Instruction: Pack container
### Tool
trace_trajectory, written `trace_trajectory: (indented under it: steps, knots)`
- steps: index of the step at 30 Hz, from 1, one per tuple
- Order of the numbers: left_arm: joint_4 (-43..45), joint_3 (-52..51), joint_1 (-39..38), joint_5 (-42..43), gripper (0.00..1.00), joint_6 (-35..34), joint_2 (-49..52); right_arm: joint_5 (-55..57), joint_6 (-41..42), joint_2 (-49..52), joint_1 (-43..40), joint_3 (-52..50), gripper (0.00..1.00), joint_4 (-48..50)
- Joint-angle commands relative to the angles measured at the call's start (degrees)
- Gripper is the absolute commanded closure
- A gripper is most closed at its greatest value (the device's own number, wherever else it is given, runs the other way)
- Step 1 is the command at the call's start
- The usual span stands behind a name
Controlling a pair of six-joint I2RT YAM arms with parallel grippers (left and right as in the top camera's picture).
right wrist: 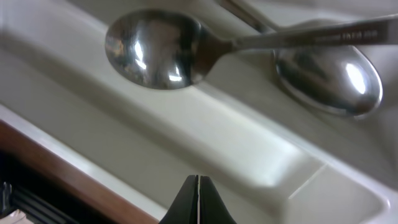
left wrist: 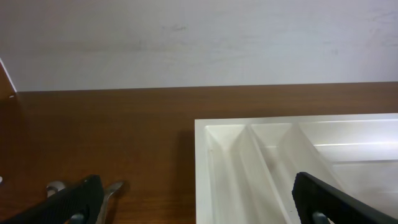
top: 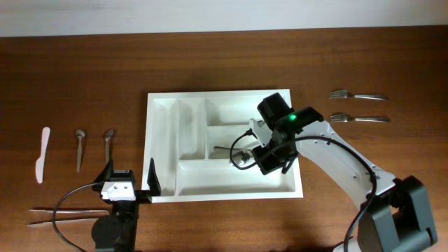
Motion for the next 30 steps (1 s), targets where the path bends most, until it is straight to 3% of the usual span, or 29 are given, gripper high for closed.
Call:
trace_trajectory:
  steps: [1,30]
  knots:
    - [-0.24,-0.20,-0.22,1.03,0.01,1.09,-0.48,-2.36,-0.37,2.34,0.37,-0.42,0.96,1.05]
    - [-0.24,-0.20,-0.22,1.03,0.01,1.09,-0.48,-3.63,0.68,7.21,5.51,-0.59,0.96,5.62]
